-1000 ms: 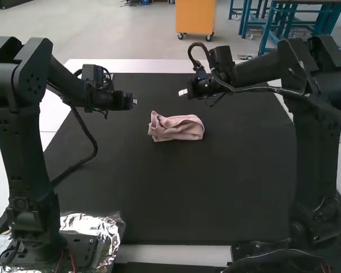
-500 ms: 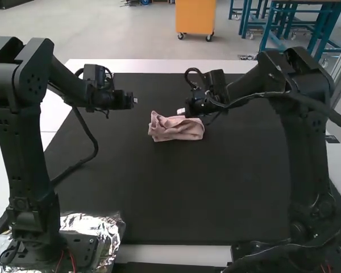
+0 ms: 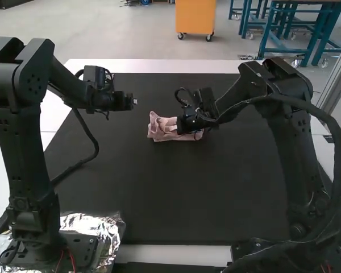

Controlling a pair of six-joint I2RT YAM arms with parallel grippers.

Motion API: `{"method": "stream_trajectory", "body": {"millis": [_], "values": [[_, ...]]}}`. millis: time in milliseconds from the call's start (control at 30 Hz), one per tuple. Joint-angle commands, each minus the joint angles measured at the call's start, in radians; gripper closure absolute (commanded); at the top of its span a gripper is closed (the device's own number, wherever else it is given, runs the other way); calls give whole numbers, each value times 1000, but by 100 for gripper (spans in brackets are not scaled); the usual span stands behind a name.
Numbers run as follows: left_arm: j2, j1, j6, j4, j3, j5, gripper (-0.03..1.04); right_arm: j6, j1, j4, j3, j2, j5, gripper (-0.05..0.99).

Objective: Fold the towel.

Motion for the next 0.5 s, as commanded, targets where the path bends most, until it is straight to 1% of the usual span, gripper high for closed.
{"method": "stream_trajectory", "body": {"millis": [0, 133, 267, 333, 400, 433, 467], "values": [[-51, -5, -6, 3, 1, -5, 4, 12, 23, 8, -25, 15, 3, 96], [-59, -5, -8, -3, 1, -5, 4, 47, 16, 16, -13, -11, 3, 96], [-82, -10, -17, 3, 9, -5, 4, 75, -1, 16, 36, -112, 3, 96], [-100, -19, -14, 7, 16, -5, 4, 101, -18, 7, 71, -168, 3, 95], [-125, -36, -12, 0, 30, -7, 4, 101, -36, -28, 110, -238, 4, 95], [-137, -45, -12, -8, 39, -8, 4, 101, -44, -41, 123, -273, 13, 94], [-153, -55, -12, -17, 48, -10, 4, 101, -52, -51, 134, -309, 26, 87]]}}
